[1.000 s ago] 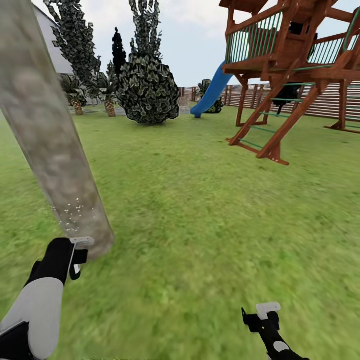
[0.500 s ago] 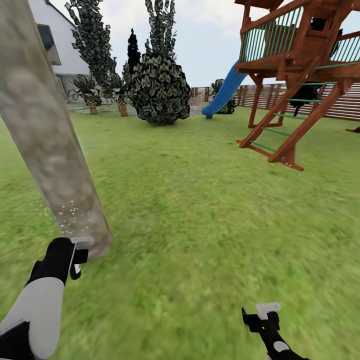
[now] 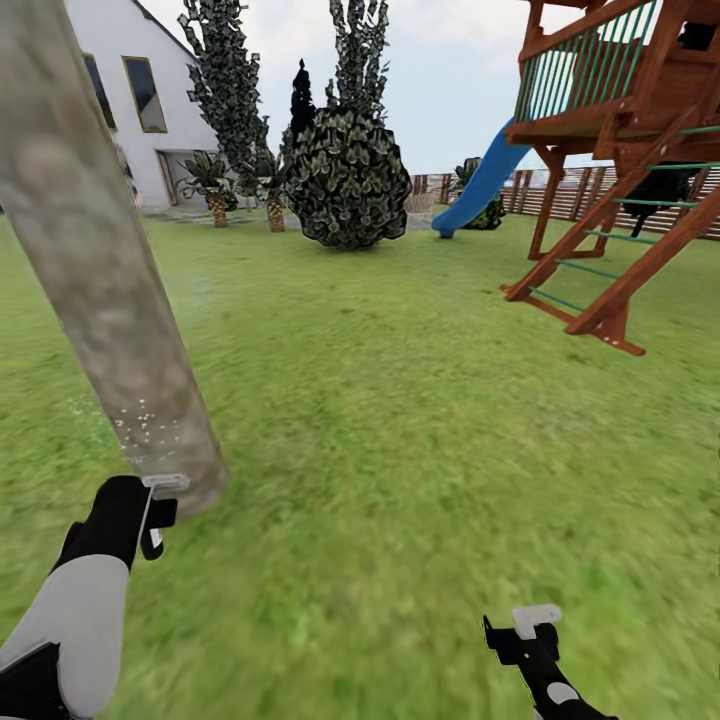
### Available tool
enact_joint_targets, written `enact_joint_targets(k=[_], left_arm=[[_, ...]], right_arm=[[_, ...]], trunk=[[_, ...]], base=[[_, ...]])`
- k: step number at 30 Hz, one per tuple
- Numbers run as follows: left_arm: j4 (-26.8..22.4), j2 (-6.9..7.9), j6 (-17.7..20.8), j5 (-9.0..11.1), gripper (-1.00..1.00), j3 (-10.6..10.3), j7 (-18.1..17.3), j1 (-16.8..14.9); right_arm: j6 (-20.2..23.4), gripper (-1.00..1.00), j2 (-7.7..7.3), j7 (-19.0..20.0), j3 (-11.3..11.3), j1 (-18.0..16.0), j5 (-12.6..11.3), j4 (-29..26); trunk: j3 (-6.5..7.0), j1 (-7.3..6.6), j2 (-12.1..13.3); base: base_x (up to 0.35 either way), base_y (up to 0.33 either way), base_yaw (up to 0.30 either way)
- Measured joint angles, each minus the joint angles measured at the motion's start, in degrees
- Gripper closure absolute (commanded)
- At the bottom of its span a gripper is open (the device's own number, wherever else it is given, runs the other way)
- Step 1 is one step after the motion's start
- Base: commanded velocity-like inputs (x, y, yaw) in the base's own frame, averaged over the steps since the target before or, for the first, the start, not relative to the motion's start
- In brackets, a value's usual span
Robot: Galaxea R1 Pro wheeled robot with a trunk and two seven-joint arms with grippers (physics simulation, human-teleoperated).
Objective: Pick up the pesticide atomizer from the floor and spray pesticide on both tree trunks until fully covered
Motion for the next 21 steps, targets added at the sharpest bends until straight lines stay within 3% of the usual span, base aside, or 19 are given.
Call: enact_joint_targets(k=[5, 21], left_arm=[[-0.1, 0.01, 0.0, 0.0, 1.00, 0.0, 0.0, 0.0], [0.0, 0.01, -0.1, 0.2, 1.00, 0.1, -0.1, 0.0]], right_arm=[[0.0, -1.00, 0.01, 0.0, 0.0, 0.0, 0.0, 0.0], [0.0, -1.00, 0.01, 0.1, 0.0, 0.0, 0.0, 0.0]], trunk=[[0.00, 0.00, 0.0], [0.00, -0.01, 0.0]], base=[[0.150, -0.261, 0.120], [0.233, -0.198, 0.276]])
